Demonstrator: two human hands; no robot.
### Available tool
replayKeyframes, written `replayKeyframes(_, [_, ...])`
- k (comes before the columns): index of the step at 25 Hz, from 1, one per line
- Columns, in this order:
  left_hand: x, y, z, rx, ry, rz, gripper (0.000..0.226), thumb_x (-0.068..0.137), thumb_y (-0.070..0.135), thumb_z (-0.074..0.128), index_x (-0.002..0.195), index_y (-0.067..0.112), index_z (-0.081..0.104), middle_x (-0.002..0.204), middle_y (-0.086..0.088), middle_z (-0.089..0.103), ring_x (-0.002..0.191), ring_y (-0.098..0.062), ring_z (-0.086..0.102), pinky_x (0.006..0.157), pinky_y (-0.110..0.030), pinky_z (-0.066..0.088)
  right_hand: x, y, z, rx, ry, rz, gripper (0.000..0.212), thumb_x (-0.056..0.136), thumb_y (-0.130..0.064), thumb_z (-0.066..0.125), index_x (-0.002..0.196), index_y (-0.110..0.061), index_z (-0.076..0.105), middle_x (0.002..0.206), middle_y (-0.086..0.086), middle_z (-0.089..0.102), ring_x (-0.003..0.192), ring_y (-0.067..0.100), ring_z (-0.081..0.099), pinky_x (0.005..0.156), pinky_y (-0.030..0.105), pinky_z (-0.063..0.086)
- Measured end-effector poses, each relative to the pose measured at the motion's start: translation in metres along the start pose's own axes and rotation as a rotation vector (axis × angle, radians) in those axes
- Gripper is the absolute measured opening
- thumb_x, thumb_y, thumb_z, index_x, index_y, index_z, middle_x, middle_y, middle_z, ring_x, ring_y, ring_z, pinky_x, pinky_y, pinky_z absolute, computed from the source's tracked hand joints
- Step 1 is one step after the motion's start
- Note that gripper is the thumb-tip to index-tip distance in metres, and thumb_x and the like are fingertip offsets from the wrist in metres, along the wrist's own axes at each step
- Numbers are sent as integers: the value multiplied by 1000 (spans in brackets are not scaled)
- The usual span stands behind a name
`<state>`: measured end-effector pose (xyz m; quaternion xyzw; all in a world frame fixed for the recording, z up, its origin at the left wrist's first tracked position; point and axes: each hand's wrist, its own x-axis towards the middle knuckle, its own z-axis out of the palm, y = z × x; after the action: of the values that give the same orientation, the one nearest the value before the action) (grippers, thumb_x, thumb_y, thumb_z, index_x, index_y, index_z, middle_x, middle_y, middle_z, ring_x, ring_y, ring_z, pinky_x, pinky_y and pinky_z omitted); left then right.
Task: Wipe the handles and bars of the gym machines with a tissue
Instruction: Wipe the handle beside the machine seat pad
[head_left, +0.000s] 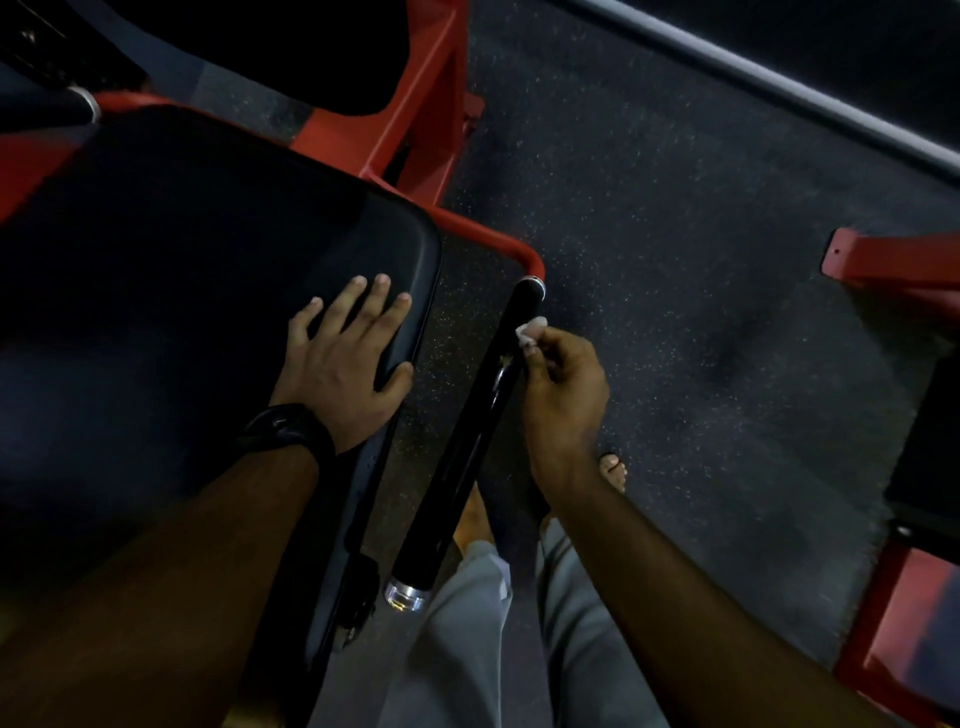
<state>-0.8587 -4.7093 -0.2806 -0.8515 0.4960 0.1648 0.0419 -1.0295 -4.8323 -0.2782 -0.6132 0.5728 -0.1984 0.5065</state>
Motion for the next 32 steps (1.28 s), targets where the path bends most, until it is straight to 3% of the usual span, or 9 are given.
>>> replayKeyframes(2, [0,0,1,12,3,0,71,92,48,47,155,28,21,164,3,14,151,-17,9,118,-51,14,5,-5,-9,-173,-220,-448,11,93,-11,64,97,-19,71,102,-6,67,97,9,60,91,22,45])
replayKeyframes(4, [0,0,1,21,7,1,71,92,49,47,155,27,23,164,2,15,151,-17,10,117,-51,14,46,-17,-10,-409,-587,-765,6,94,-13,65,97,-16,70,99,-2,68,95,12,60,89,22,39])
replayKeyframes(7, [1,-1,1,18,23,4,70,90,52,39,154,27,25,163,2,18,150,-17,13,117,-50,16,108,-49,-1,-837,-1102,-697,16,98,-12,56,107,-16,69,107,-1,66,104,13,60,99,29,43])
replayKeyframes(11, [1,-1,0,23,19,6,72,87,53,33,154,26,26,163,2,18,150,-17,13,116,-49,17,127,-57,7,-974,-1359,-696,29,100,-9,52,117,-28,66,118,-8,64,109,5,57,99,30,45])
replayKeyframes(14, [0,-1,0,7,17,-1,73,87,53,35,154,26,28,163,1,19,150,-17,13,116,-50,17,136,-65,20,-1111,-1414,-637,32,99,-8,52,115,-31,67,115,-8,67,107,9,61,102,38,48])
replayKeyframes(17, [1,-1,0,23,-2,2,73,87,53,35,154,26,27,163,1,19,150,-17,13,116,-50,18,141,-70,27,-1156,-1492,-616,34,99,-6,51,113,-32,68,115,-9,67,109,9,59,101,34,45])
replayKeyframes(24, [2,-4,2,24,-2,7,72,88,54,34,154,27,24,163,2,17,151,-16,10,117,-49,16,165,-51,34,-1267,-1346,-608,22,100,-15,54,115,-26,66,116,-2,64,110,16,58,101,36,45])
replayKeyframes(28, [0,-3,3,21,10,-2,72,88,54,34,154,27,25,163,2,18,151,-16,11,116,-49,15,156,-36,22,-960,-1084,-485,27,102,-12,48,125,-9,61,112,1,58,95,6,56,84,8,42])
replayKeyframes(32, [2,-5,3,18,12,3,72,88,53,35,154,27,25,163,2,19,151,-16,12,116,-49,16,128,-26,6,-828,-788,-418,33,102,-9,45,133,-7,56,138,9,53,125,12,48,109,22,30])
